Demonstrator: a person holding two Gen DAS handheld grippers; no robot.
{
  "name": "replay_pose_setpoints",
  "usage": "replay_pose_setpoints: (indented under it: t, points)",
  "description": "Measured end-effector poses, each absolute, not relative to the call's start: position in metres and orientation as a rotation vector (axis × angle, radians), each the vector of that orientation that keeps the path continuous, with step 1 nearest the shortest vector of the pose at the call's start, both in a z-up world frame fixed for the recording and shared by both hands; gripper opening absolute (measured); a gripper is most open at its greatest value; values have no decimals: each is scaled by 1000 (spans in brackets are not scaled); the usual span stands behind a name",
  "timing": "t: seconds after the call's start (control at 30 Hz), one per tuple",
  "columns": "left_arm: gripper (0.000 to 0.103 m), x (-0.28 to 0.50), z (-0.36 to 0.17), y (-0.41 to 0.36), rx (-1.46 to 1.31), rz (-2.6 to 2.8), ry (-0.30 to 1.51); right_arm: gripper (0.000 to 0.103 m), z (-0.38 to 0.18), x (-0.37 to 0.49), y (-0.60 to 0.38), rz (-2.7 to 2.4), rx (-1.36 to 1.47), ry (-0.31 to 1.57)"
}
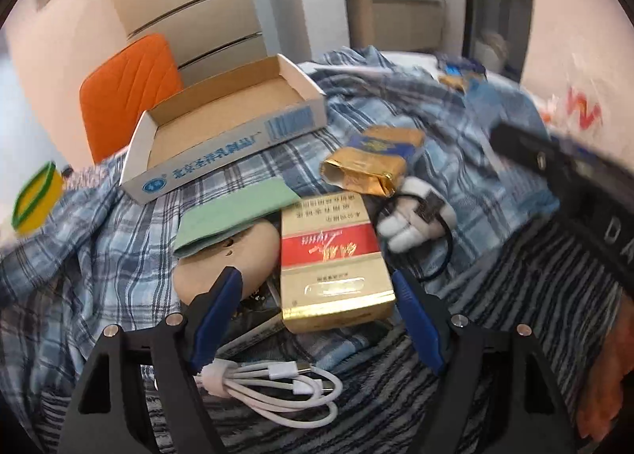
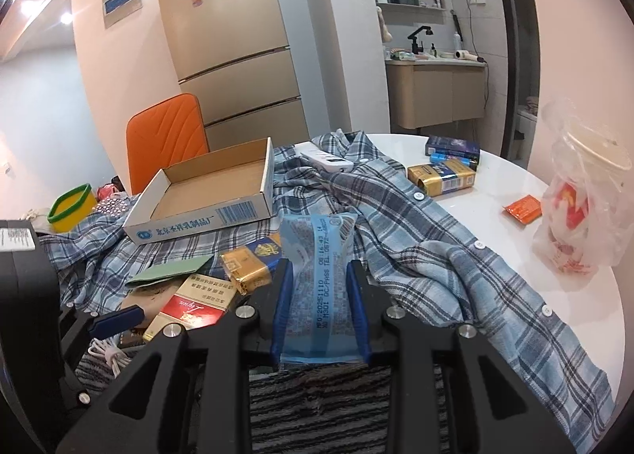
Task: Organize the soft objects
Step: 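Lift the blue packet with the right gripper while the left gripper approaches the red-gold pack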
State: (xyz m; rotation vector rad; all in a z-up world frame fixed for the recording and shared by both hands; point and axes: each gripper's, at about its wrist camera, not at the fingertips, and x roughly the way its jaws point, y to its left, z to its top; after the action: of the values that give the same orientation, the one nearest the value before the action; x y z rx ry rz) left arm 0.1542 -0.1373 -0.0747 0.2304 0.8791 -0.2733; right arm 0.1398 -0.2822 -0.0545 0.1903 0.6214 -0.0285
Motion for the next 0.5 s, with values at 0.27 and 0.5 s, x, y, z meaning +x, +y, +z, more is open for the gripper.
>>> replay_pose_setpoints:
  t: [0.27,0.5]
  points:
    - [89,156,-75,-137,228,-289,890,27,-56,143,-282,-24,189,637]
    - [90,159,-77,-133,218,-243,903,27,-55,141,-281,-17,183,625]
